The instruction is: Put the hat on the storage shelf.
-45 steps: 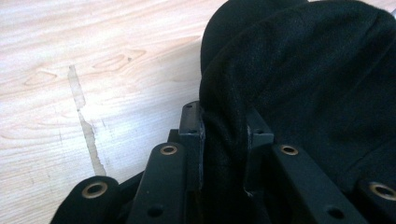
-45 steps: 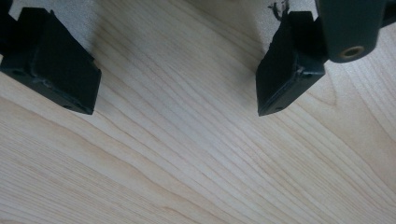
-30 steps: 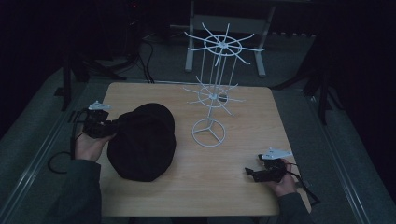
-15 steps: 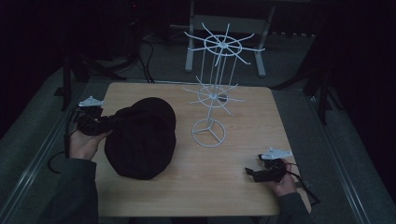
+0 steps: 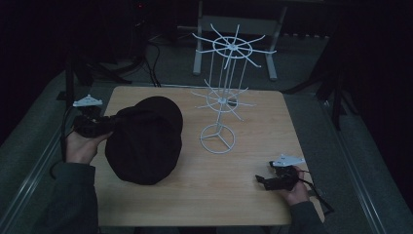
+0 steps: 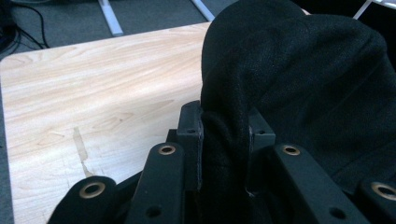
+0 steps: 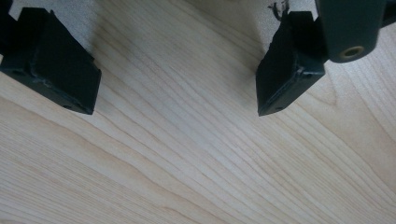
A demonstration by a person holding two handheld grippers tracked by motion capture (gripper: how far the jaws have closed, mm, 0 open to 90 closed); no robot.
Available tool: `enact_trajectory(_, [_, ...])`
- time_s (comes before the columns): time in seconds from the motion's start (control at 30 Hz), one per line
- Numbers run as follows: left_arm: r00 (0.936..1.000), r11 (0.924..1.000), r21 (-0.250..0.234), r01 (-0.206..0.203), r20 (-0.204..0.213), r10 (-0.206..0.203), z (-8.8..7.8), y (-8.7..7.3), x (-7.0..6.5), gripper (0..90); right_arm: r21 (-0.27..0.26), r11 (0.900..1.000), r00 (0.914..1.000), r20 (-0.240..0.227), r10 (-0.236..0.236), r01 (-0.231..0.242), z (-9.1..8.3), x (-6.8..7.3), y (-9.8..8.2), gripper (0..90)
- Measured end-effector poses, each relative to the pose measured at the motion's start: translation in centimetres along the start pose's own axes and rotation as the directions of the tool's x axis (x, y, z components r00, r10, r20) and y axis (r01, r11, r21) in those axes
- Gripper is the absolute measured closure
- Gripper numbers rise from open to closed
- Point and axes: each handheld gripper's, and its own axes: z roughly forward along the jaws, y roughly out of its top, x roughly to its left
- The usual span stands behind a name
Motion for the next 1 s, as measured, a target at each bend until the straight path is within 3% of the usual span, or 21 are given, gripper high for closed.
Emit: enact_trajectory(1.0, [0.9964, 0.992, -0.119, 0.04, 0.079, -0.031, -2.0, 1.9, 0.0, 73.6, -0.004, 1.0, 1.0, 0.001, -0.003, 0.003, 0.0, 0.0, 0.0, 14.0])
